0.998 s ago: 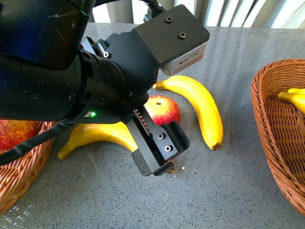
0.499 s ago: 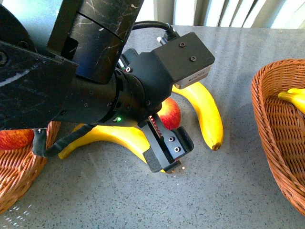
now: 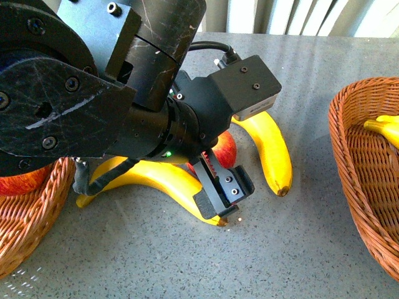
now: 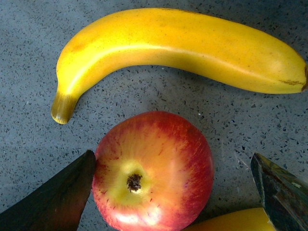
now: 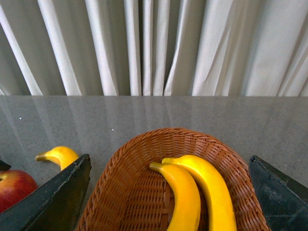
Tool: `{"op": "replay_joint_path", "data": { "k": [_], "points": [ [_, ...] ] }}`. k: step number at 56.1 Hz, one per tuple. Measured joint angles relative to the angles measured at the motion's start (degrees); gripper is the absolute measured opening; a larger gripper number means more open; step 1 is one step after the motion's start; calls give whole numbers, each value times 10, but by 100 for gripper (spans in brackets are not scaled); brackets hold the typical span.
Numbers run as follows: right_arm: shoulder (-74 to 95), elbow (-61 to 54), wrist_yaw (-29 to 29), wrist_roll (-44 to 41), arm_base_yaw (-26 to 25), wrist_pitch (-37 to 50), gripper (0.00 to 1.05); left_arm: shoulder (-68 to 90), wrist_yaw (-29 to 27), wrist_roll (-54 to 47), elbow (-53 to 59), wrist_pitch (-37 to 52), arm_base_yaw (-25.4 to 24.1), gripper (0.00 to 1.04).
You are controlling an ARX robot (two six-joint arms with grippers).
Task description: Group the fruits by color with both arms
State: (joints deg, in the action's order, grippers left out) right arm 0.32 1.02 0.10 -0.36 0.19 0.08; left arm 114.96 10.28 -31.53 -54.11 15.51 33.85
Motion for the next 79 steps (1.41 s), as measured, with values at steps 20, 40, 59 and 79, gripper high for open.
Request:
{"op": "replay_joint_path", "data": {
  "k": [20,40,59,79],
  "points": [
    [0,0,0,0,0,0,96,18,-2,-15,-18,-2,-1,96],
    [0,0,0,0,0,0,96,25,-11,-25,-24,-1,0,74],
    [0,0,0,0,0,0,96,25,-10,-28,-25,2,1,58],
    [0,0,0,0,0,0,96,-26,13,-52,22,-5,-5,57]
  ]
}}
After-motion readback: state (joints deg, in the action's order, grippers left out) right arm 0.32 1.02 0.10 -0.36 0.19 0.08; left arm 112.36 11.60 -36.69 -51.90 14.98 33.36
